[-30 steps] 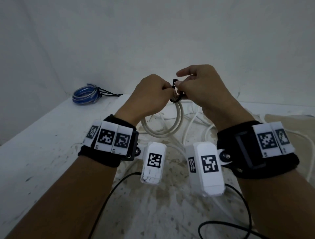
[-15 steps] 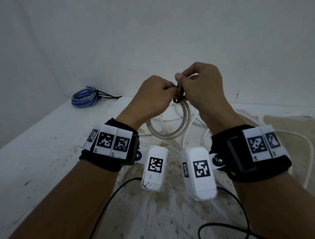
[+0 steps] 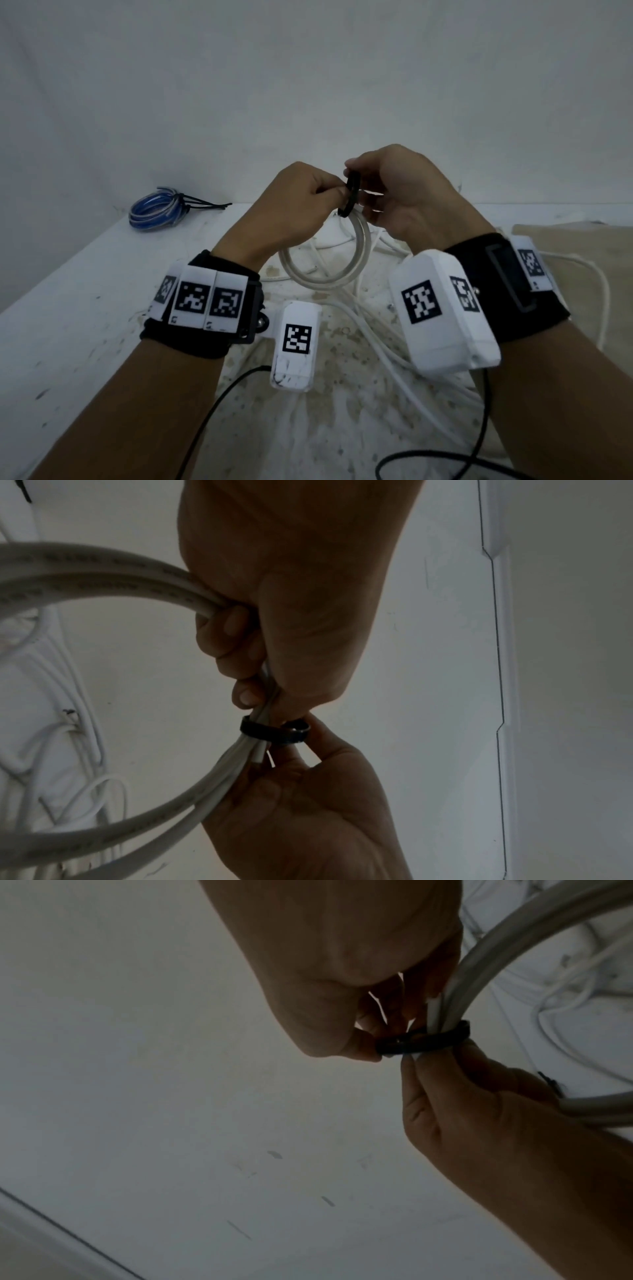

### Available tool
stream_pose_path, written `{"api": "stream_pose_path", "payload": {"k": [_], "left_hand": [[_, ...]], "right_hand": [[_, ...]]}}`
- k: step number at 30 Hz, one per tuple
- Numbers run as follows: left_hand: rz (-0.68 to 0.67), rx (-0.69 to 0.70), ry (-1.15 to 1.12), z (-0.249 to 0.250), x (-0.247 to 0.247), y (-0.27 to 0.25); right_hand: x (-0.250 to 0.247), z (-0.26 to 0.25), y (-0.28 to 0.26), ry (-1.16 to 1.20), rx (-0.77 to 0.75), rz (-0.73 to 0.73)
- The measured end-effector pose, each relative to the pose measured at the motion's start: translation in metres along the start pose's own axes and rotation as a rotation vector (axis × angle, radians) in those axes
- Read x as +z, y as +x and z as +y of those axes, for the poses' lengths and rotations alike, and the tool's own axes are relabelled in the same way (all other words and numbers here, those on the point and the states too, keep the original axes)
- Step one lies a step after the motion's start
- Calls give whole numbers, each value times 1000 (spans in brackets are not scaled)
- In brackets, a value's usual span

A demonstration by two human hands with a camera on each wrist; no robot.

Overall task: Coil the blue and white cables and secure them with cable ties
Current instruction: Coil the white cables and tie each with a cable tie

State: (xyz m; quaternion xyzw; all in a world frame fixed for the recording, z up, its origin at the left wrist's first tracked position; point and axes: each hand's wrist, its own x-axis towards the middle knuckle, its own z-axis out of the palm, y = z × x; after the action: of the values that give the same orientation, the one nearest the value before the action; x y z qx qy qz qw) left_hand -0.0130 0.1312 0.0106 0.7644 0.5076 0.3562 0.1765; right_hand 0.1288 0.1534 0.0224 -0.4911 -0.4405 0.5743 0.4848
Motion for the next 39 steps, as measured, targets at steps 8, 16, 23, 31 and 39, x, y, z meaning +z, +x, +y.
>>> {"api": "stream_pose_path", "payload": {"k": [8, 16, 23, 31, 39], "left_hand": [[-21, 9, 57, -1, 5, 1], [42, -121, -63, -8, 7, 2], [50, -97, -160, -12, 14, 6], [46, 12, -228, 2, 18, 2], [174, -145, -269, -2, 22, 5]], "right_hand": [[0, 4, 2, 69, -27, 85], [-1, 7, 3, -234, -279, 6], [-7, 4, 5, -342, -423, 40], [-12, 3, 12, -499, -490, 244], [-14, 6, 6, -280, -334, -10]]}}
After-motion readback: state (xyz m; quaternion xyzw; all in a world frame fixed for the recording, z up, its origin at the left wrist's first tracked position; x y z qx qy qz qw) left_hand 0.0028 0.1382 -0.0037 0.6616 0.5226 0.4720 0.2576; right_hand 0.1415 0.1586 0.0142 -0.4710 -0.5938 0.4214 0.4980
